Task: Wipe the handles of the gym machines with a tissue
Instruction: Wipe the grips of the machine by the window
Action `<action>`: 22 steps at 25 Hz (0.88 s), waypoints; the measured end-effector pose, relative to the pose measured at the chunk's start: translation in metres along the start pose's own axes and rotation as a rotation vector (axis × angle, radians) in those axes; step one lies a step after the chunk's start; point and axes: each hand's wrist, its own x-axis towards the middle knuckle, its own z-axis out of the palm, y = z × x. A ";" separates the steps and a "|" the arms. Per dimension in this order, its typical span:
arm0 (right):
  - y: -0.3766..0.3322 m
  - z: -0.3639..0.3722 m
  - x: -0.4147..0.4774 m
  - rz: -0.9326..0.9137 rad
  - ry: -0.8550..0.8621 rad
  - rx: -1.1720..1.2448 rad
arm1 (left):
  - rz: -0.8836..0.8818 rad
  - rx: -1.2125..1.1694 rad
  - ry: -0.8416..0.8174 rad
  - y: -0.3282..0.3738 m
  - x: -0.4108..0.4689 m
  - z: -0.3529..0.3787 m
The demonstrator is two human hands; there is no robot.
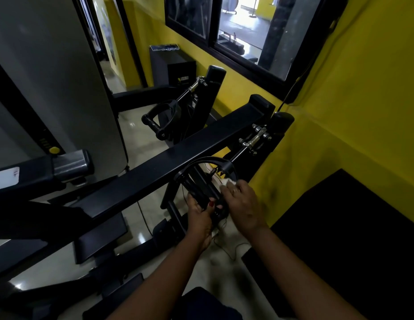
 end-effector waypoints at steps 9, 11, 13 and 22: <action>-0.004 -0.004 0.016 -0.252 -0.300 -0.147 | 0.143 0.111 0.048 -0.010 0.008 -0.006; 0.005 -0.015 0.041 -0.281 -0.272 -0.250 | 0.153 0.130 0.042 -0.009 0.013 -0.009; 0.002 -0.018 0.050 -0.241 -0.311 -0.309 | 0.166 0.143 0.044 -0.007 0.017 -0.012; -0.004 0.006 0.019 -0.136 -0.403 -0.158 | 0.156 0.261 0.034 -0.011 0.019 -0.019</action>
